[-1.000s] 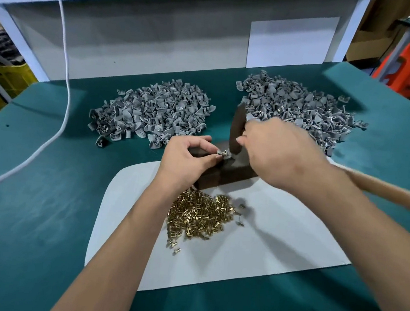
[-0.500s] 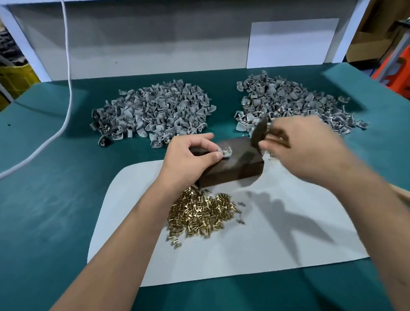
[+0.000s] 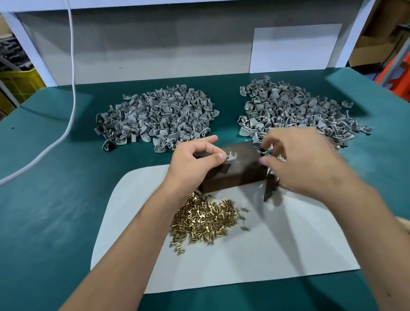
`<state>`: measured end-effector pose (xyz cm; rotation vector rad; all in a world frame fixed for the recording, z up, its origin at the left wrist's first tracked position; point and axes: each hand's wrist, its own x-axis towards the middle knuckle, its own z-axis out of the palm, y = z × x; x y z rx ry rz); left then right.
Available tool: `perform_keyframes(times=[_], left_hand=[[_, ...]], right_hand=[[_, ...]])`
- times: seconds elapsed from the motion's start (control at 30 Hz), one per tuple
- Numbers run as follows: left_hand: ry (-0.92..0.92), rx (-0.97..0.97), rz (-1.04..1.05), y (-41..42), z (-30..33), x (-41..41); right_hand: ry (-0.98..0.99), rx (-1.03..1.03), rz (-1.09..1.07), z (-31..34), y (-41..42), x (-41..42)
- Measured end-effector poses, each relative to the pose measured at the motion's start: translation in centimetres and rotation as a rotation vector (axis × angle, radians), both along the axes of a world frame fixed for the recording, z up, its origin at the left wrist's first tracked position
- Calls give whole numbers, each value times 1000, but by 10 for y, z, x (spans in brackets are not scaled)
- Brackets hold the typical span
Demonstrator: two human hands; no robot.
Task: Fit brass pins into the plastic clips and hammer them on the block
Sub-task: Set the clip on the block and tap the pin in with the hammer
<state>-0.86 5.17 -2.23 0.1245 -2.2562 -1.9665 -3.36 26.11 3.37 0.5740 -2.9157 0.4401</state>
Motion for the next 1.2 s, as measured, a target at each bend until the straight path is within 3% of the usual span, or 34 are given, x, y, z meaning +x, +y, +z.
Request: perform_keyframes(times=[0.1, 0.3, 0.43, 0.57, 0.73, 0.8, 0.87, 1.0, 1.1, 1.2], left_hand=[[7, 3, -4, 0, 1, 0], [24, 11, -19, 0, 0, -2], [75, 65, 2, -2, -4, -5], [92, 112, -6, -3, -6, -7], [92, 120, -17, -5, -9, -9], [99, 111, 65, -11, -8, -11], [131, -26, 263, -22, -6, -13], [134, -501, 646, -52, -7, -12], [5, -709, 655, -65, -13, -13], [-29, -730, 557, -66, -17, -14]], right_hand=[[-7, -46, 201, -10, -24, 2], [122, -116, 337, -19, -28, -12], [221, -168, 108, -17, -17, -28], [165, -126, -205, -12, -4, -46], [53, -198, 159, -20, -26, -40], [-3, -217, 180, -23, -31, -40], [-10, -232, 167, -26, -29, -42], [-21, -195, 162, -27, -26, -42], [12, -203, 149, -21, -29, -37], [107, -166, 298, -11, -45, -19]])
